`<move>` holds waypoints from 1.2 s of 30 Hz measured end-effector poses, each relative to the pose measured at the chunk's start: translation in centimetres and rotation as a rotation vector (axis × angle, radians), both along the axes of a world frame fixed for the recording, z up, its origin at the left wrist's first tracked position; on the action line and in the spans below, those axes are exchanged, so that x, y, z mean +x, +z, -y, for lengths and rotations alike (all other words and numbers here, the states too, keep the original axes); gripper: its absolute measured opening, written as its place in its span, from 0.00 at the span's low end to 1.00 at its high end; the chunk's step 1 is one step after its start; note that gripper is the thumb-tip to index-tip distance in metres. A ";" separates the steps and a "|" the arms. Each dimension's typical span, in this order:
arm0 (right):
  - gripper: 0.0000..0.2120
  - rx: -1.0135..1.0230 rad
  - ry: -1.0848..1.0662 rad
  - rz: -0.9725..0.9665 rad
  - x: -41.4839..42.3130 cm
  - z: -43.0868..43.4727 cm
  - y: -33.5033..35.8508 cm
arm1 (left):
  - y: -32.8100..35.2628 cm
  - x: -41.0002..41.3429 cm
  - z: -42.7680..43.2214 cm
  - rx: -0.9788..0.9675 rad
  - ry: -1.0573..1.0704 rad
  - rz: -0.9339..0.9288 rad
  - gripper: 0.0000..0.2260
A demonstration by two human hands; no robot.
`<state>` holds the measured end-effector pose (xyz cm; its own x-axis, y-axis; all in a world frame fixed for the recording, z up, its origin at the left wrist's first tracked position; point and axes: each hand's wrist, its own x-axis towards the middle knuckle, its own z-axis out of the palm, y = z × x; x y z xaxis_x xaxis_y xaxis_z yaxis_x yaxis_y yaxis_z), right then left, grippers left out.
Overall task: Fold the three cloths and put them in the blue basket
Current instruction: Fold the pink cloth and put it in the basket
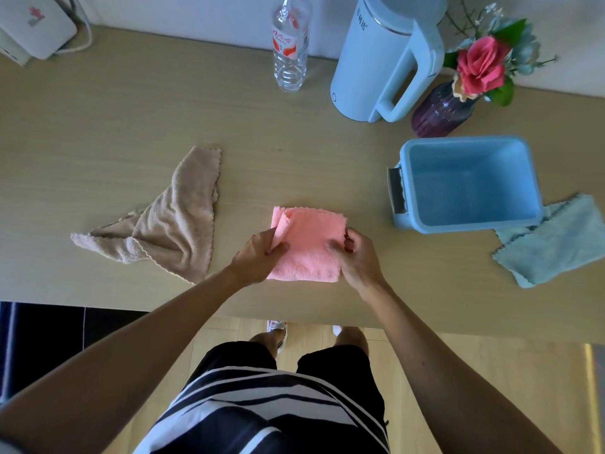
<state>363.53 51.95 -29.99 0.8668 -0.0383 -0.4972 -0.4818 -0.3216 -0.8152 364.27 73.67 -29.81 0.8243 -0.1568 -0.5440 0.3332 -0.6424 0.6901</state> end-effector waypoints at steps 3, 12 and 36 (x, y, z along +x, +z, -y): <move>0.11 -0.042 -0.013 -0.002 0.4 -0.4 -1.1 | -0.1 0.2 0.3 -0.006 0.047 -0.009 0.06; 0.17 -0.193 -0.009 0.066 0.3 -0.7 -2.5 | -1.6 0.4 0.2 0.045 0.131 0.014 0.10; 0.18 -0.917 0.410 0.373 -4.6 -2.3 -1.9 | -4.6 -0.7 1.0 0.351 -0.770 0.734 0.21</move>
<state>358.97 54.22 -31.85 0.9896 0.0658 -0.1278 0.0315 -0.9667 -0.2540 363.60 72.64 -34.40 0.7128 -0.6967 -0.0805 -0.6504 -0.6996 0.2958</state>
